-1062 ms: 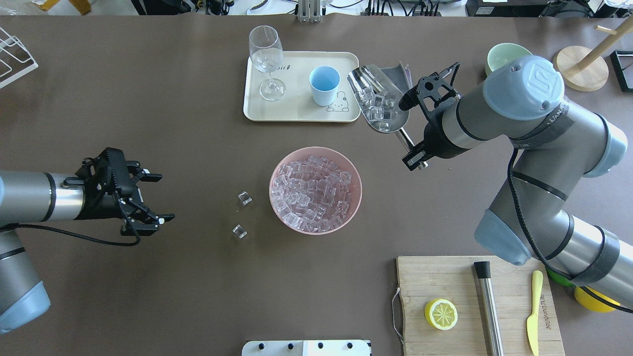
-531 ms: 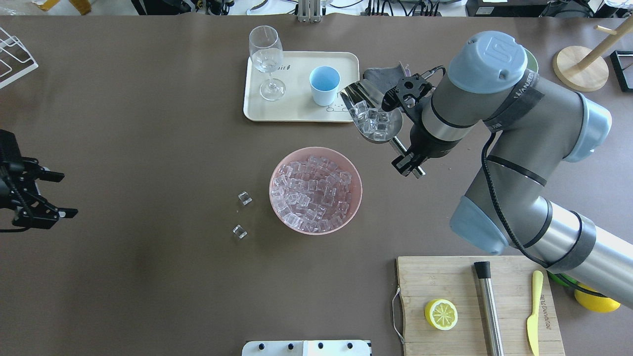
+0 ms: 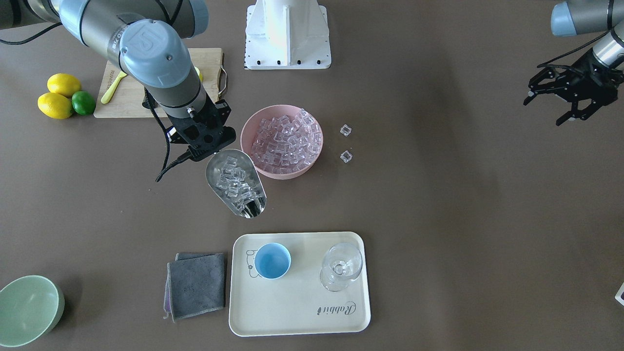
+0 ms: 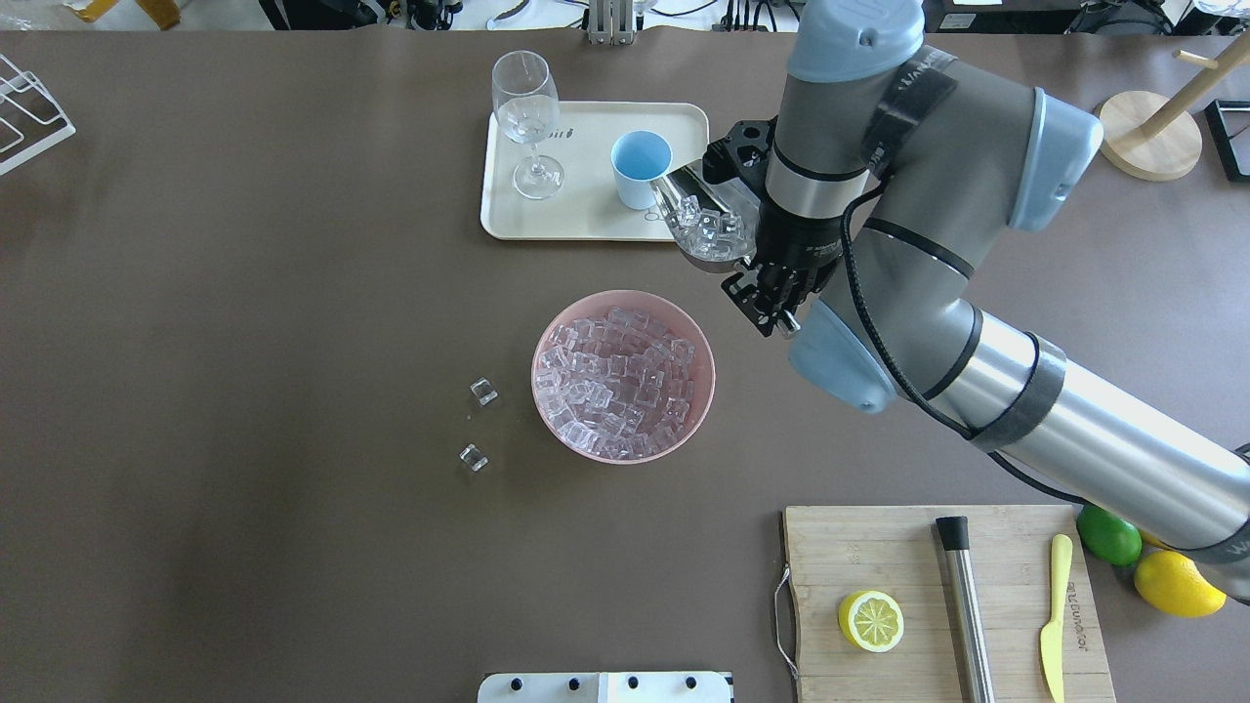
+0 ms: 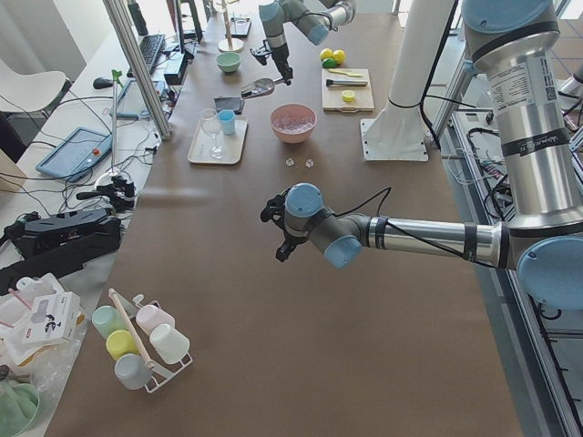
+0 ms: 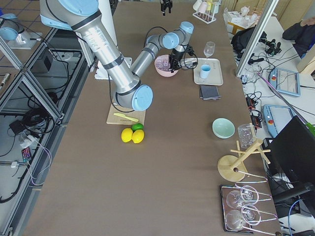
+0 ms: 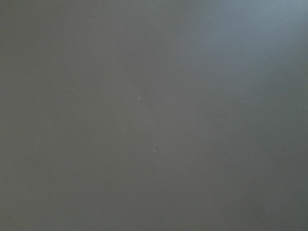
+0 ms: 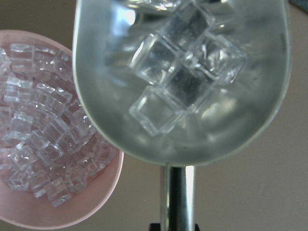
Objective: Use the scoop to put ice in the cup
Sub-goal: 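Tilt the scoop over the light-blue cup with the right gripper to pour ice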
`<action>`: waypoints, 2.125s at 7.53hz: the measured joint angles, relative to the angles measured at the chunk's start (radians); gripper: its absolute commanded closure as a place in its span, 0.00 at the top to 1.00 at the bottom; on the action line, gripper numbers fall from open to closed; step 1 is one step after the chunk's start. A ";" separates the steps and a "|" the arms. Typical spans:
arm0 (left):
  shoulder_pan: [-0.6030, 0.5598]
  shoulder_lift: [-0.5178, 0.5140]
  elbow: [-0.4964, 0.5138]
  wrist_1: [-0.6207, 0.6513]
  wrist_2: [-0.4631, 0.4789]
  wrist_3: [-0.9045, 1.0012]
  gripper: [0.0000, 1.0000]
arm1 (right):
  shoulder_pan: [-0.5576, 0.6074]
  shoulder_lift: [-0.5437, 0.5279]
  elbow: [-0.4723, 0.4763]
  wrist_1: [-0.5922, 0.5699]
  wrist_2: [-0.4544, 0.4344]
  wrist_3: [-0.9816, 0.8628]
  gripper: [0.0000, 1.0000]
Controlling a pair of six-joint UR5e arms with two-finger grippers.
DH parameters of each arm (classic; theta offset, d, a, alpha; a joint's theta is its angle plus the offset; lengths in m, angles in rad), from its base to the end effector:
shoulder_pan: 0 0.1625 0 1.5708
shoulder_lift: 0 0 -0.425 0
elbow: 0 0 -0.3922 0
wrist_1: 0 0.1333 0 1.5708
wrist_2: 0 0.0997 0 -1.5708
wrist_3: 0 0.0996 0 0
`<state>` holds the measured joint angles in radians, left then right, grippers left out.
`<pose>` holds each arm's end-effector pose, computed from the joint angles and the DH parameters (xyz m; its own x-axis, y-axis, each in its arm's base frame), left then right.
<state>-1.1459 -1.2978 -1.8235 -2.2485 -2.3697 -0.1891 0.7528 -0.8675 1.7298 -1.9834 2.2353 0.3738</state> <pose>0.1080 -0.3890 0.5738 0.5082 0.5387 -0.6720 -0.2350 0.8374 0.4935 -0.4281 -0.4995 0.2161 0.5589 -0.4806 0.6757 0.4867 0.8499 0.2019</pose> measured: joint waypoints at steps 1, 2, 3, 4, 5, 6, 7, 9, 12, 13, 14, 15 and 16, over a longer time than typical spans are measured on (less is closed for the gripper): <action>-0.062 -0.001 0.004 0.150 -0.018 0.000 0.99 | 0.024 0.050 -0.081 -0.019 0.090 0.002 0.00; -0.121 -0.005 0.002 0.270 -0.032 0.001 0.99 | 0.045 0.095 -0.158 -0.026 0.163 0.005 0.00; -0.179 -0.009 -0.001 0.371 -0.049 0.002 0.99 | 0.064 0.136 -0.224 -0.029 0.219 0.008 0.00; -0.229 -0.014 -0.005 0.474 -0.061 0.002 0.99 | 0.079 0.169 -0.273 -0.030 0.256 0.009 0.00; -0.285 -0.024 -0.008 0.574 -0.065 0.002 0.99 | 0.089 0.193 -0.306 -0.031 0.283 0.010 0.00; -0.333 -0.033 -0.017 0.649 -0.067 0.002 0.99 | 0.097 0.208 -0.328 -0.031 0.310 0.011 0.00; -0.357 -0.039 -0.022 0.691 -0.064 0.002 0.99 | 0.104 0.217 -0.345 -0.031 0.336 0.012 0.00; -0.370 -0.044 -0.023 0.718 -0.053 0.003 0.99 | 0.119 0.225 -0.369 -0.031 0.400 0.015 0.00; -0.360 -0.067 -0.018 0.731 0.019 0.005 0.99 | 0.130 0.223 -0.388 -0.029 0.508 0.035 0.00; -0.359 -0.078 -0.018 0.760 0.027 0.004 0.99 | 0.133 0.219 -0.394 -0.026 0.546 0.043 0.00; -0.358 -0.101 -0.020 0.802 0.032 0.004 0.99 | 0.136 0.216 -0.398 -0.023 0.579 0.047 0.00; -0.359 -0.126 -0.017 0.868 0.053 0.003 0.99 | 0.138 0.213 -0.402 -0.021 0.608 0.049 0.00; -0.352 -0.150 -0.017 0.919 0.094 0.003 0.99 | 0.139 0.210 -0.403 -0.018 0.625 0.049 0.00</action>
<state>-1.4983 -1.4474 -1.8408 -1.3292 -2.2762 -0.1862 0.8920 -0.6575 1.3265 -2.0017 2.8598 0.4230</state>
